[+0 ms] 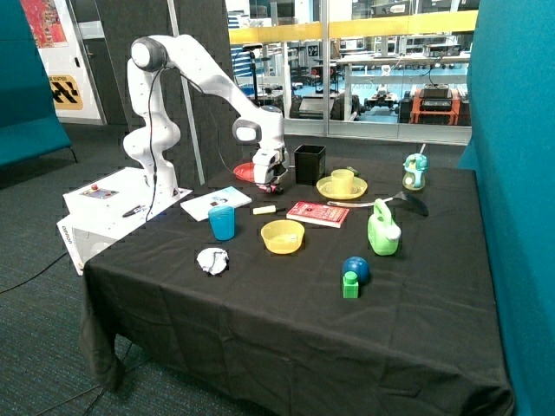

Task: Put a highlighter on each book

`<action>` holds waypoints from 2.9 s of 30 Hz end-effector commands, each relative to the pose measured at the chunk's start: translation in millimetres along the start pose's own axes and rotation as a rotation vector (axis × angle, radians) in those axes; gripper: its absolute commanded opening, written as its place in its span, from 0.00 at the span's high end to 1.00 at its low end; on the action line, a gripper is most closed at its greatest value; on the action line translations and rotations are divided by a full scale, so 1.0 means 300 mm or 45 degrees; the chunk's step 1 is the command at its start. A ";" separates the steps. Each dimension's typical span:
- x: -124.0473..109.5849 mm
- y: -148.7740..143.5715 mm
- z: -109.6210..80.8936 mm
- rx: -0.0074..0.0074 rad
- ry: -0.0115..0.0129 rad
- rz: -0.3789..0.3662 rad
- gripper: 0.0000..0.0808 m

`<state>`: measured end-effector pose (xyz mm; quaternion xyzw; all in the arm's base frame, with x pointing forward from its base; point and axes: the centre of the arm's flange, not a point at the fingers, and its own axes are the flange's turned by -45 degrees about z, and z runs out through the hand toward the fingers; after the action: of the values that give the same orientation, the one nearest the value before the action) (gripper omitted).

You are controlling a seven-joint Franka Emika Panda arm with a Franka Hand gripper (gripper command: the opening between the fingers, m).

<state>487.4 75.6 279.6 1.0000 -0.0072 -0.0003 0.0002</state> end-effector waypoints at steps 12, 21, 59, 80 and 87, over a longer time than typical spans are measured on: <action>-0.010 -0.001 0.048 0.0005 0.0008 -0.007 0.53; 0.000 -0.008 0.049 0.0005 0.0008 -0.023 0.57; -0.012 -0.018 0.049 0.0005 0.0008 -0.029 1.00; 0.012 -0.018 -0.105 0.0004 0.0008 -0.069 1.00; -0.018 0.014 -0.195 0.0004 0.0008 -0.108 1.00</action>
<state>486.2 81.8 304.3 0.9998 0.0178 0.0014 0.0035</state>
